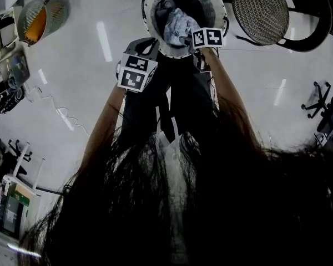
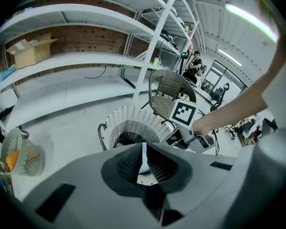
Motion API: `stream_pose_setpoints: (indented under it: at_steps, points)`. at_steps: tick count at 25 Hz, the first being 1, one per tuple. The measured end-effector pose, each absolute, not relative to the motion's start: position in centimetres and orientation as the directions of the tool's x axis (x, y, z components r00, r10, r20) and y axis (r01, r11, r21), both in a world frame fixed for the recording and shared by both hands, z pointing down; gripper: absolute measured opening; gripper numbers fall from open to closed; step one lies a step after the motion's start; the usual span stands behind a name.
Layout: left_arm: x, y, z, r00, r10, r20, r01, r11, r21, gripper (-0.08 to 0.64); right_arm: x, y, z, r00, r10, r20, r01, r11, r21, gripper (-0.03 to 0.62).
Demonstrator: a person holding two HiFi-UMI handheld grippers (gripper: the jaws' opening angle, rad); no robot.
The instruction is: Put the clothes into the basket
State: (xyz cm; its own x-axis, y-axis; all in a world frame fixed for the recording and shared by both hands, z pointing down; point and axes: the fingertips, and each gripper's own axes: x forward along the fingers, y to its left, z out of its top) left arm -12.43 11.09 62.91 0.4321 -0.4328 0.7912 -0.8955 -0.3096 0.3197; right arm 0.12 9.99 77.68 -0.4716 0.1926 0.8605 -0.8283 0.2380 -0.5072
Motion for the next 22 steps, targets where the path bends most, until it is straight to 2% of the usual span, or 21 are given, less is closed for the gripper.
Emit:
stream_pose_setpoints:
  at_steps: [10, 22]
  points:
    - [-11.7, 12.1, 62.5, 0.442, -0.422, 0.791, -0.887, -0.333, 0.319, 0.038, -0.7, 11.3, 76.1, -0.547, 0.159, 0.822, -0.798, 0.198, -0.569, 0.222]
    - [-11.2, 10.5, 60.0, 0.442, -0.476, 0.760, -0.891, -0.334, 0.309, 0.038, -1.1, 7.9, 69.2, -0.665, -0.053, 0.745, -0.739, 0.190, -0.646, 0.222]
